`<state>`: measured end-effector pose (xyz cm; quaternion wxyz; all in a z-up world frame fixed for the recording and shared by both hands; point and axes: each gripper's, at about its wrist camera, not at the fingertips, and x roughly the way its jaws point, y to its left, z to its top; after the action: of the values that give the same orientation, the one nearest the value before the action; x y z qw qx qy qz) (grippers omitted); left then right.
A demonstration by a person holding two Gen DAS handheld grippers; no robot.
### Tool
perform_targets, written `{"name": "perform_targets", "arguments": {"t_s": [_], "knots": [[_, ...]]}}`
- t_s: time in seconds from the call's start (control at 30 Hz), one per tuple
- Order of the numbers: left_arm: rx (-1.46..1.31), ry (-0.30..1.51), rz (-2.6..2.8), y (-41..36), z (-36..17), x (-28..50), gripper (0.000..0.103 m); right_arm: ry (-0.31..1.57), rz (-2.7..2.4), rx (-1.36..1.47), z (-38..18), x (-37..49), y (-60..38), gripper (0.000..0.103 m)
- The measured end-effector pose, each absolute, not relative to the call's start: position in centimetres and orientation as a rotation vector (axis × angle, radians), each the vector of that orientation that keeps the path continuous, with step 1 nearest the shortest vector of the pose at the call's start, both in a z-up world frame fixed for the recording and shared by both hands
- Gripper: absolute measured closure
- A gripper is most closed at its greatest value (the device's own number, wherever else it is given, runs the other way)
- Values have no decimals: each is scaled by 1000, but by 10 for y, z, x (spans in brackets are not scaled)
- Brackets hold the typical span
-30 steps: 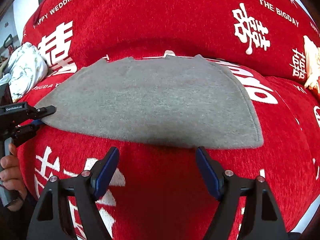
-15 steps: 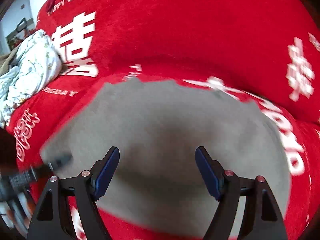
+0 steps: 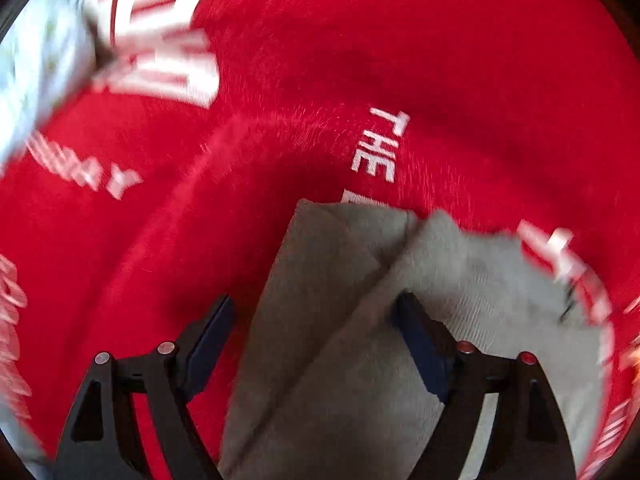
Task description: Fold small clothes
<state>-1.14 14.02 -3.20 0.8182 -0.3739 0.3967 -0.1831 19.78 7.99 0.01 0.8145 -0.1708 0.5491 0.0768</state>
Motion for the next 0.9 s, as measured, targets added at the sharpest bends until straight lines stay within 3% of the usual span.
{"name": "perform_targets", "arguments": {"t_s": [0.03, 0.07, 0.1, 0.17, 0.47, 0.9], "knots": [[-802, 846, -393, 141, -32, -11, 92, 1151, 174, -374, 1, 197, 83, 43], [-806, 846, -394, 141, -32, -11, 92, 1145, 151, -387, 3, 197, 83, 64], [-811, 847, -397, 142, -32, -11, 92, 1144, 134, -396, 4, 198, 80, 75], [-810, 847, -395, 142, -32, -11, 92, 1143, 161, -382, 8, 199, 70, 82], [-610, 775, -333, 121, 4, -29, 93, 1091, 281, -55, 50, 195, 6, 85], [-477, 823, -286, 97, 35, -38, 93, 1092, 336, 211, 79, 192, -42, 87]]}}
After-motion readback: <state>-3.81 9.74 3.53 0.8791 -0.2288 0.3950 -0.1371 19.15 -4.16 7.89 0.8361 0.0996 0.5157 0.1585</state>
